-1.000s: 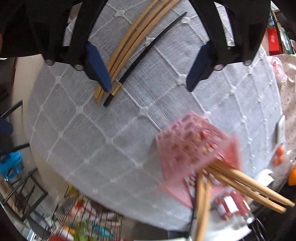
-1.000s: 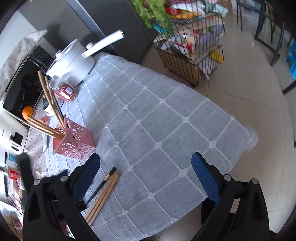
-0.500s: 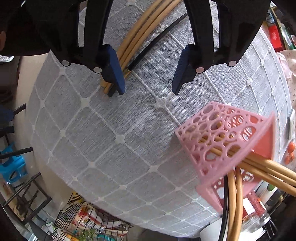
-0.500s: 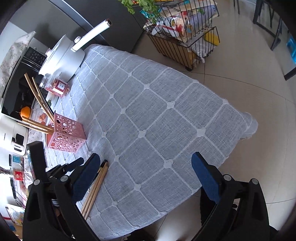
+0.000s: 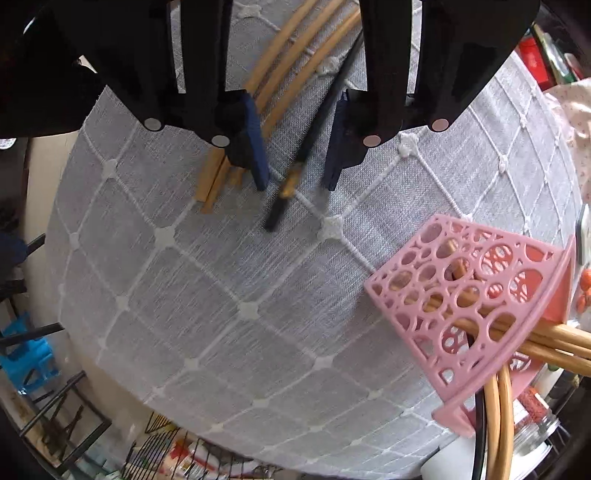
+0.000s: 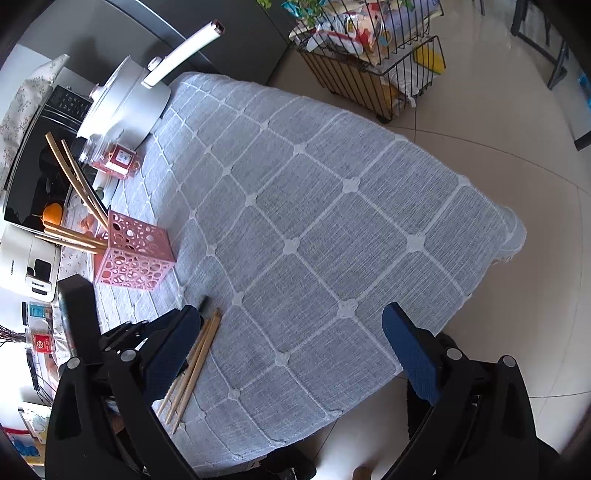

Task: Organize utensils
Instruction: 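Grasp the black chopstick with the left tool while the right tool grasps a wooden stick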

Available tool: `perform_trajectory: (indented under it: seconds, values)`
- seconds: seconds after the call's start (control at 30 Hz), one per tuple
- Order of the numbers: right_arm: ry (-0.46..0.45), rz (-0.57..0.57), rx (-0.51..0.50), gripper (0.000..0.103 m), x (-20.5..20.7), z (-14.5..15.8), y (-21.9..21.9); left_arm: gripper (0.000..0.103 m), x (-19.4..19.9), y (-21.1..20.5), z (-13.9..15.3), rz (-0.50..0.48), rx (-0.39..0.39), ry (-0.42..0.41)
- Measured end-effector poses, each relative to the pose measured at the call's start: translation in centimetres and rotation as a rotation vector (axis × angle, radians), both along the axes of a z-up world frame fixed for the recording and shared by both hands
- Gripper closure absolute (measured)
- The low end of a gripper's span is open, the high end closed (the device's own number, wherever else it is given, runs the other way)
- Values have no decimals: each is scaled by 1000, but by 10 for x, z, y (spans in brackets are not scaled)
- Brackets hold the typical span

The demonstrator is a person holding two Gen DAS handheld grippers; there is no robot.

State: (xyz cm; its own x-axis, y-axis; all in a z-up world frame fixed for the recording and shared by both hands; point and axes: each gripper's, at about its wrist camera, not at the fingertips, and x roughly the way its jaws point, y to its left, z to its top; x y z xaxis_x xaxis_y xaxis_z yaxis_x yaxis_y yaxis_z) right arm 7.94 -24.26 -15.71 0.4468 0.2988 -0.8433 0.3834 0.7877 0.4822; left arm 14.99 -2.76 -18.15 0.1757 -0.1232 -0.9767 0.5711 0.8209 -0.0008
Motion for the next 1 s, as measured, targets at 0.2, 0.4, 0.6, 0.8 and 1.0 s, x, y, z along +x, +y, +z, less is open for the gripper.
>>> perform_trajectory:
  seconds: [0.2,0.4,0.6,0.8,1.0]
  values:
    - [4,62,-8,8,7,-1,35,93,-3,32,8,41,-27,-31]
    - [91,161,18,52,26,-25,87,97,-9,87,44,122,-71,-110]
    - [134,164,-22,75,41,-44,121,97,-28,129,69,142,-102,-168]
    - [149,136,-40,84,48,-48,136,97,-38,140,87,143,-139,-202]
    - [110,131,-99,88,51,-44,147,97,-33,114,82,144,-134,-222]
